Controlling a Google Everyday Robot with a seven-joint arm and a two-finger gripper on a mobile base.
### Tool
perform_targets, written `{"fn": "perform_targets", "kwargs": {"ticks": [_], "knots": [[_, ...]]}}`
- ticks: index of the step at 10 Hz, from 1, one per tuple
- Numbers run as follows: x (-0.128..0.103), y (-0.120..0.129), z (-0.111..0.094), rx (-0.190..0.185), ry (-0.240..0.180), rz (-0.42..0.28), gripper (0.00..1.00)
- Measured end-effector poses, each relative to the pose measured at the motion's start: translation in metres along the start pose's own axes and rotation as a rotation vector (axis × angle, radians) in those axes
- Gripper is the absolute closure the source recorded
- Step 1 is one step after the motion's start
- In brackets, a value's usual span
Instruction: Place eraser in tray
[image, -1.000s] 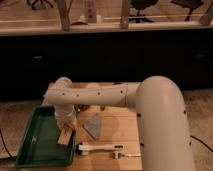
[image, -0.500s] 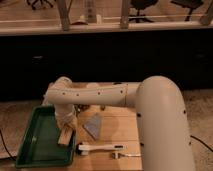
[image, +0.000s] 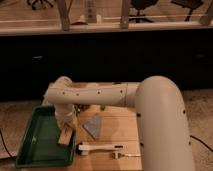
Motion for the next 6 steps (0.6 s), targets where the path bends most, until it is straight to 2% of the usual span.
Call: {"fn": "perform_targets", "kwargs": {"ticks": [6], "knots": [[0.0009,0.0010,-0.0014,-0.002,-0.005,-0.008,0.99]]}}
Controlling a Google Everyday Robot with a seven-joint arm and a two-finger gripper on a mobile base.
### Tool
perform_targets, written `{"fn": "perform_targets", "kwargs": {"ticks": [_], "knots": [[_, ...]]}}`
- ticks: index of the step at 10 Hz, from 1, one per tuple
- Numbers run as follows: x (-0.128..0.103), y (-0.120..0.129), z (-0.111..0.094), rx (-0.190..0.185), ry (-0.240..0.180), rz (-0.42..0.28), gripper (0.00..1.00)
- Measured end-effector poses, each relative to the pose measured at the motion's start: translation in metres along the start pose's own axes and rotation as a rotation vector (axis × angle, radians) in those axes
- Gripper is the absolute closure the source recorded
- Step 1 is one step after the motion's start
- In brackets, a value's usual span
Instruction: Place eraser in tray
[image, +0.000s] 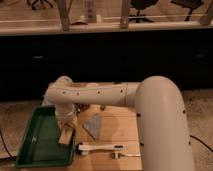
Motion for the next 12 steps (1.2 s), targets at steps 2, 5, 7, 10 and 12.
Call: {"fn": "perform_targets", "kwargs": {"ticks": [2,5,7,10,12], "knots": [[0.0006,0.0003,-0.0004,-0.001,-0.002,-0.001,0.99],[0.0015,0.0005,-0.0008,-0.002,-0.005,-0.002,0.99],[0.0019,0.0001,-0.0012,-0.001,-0.008,-0.002,0.99],[0.0028,-0.0002,-0.0016,-0.002,-0.012,-0.003,0.99],[0.0035,-0.0012,-0.0016,-0.003,-0.015,-0.004,0.99]]}}
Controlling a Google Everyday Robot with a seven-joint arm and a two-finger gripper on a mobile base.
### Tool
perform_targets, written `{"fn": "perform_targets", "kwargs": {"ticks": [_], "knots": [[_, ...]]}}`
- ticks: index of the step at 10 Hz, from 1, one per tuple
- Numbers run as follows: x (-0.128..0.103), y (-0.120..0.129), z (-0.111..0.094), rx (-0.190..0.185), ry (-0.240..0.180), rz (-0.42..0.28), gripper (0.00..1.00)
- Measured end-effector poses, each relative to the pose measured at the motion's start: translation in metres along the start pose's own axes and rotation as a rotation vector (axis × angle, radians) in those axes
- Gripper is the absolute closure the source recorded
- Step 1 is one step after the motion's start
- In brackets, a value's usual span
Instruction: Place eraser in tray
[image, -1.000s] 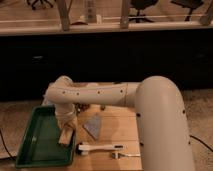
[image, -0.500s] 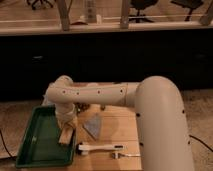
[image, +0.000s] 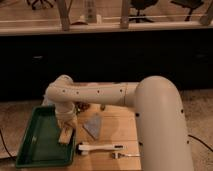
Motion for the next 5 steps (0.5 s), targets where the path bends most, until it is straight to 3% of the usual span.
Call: {"fn": "perform_targets", "kwargs": {"ticks": [5], "knots": [[0.0038,0.0005,-0.0017,0.000,-0.003,0.006,0.99]]}}
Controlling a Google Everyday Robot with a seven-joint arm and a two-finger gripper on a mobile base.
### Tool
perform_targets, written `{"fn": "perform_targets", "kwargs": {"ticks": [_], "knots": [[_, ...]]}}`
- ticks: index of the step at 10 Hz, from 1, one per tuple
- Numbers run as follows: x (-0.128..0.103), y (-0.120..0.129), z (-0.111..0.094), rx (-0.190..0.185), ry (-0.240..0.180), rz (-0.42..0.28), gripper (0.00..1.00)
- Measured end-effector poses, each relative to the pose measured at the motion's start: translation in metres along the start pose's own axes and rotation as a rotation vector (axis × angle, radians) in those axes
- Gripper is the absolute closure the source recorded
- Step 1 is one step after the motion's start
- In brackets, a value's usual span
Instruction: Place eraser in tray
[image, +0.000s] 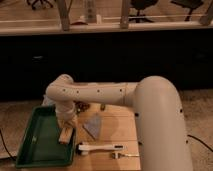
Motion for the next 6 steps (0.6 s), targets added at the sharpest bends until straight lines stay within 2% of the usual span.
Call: {"fn": "perform_targets", "kwargs": {"ticks": [6], "knots": [[0.0034,-0.0011,-0.0035,0.003,-0.003,0.013,0.99]]}}
